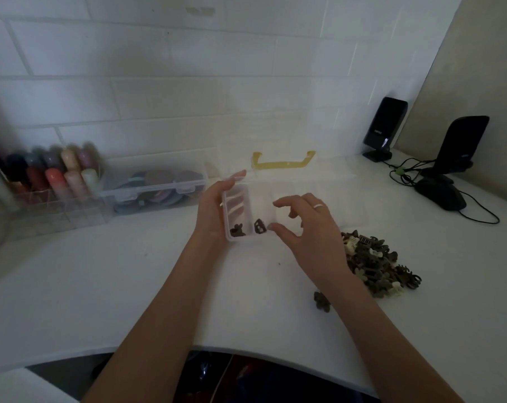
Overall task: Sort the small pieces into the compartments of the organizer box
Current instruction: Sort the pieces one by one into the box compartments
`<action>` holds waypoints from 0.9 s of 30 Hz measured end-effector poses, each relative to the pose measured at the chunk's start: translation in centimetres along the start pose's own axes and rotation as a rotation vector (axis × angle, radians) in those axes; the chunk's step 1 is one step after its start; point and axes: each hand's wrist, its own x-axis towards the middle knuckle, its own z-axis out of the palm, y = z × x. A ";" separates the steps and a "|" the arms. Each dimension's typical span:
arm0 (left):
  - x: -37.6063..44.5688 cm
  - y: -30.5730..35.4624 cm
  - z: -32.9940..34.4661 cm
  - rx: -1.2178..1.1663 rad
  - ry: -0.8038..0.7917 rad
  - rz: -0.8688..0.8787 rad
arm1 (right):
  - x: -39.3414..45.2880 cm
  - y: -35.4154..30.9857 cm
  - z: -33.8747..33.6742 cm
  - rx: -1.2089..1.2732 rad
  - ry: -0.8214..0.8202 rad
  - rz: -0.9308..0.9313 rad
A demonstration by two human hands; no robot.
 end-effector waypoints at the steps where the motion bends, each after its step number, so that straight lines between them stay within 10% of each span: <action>1: 0.0 0.1 -0.1 -0.003 0.010 0.005 | 0.0 0.1 -0.2 0.028 -0.013 0.001; 27: -0.4 0.5 -0.3 -0.021 -0.033 -0.018 | -7.0 3.1 -7.1 -0.304 -0.378 -0.107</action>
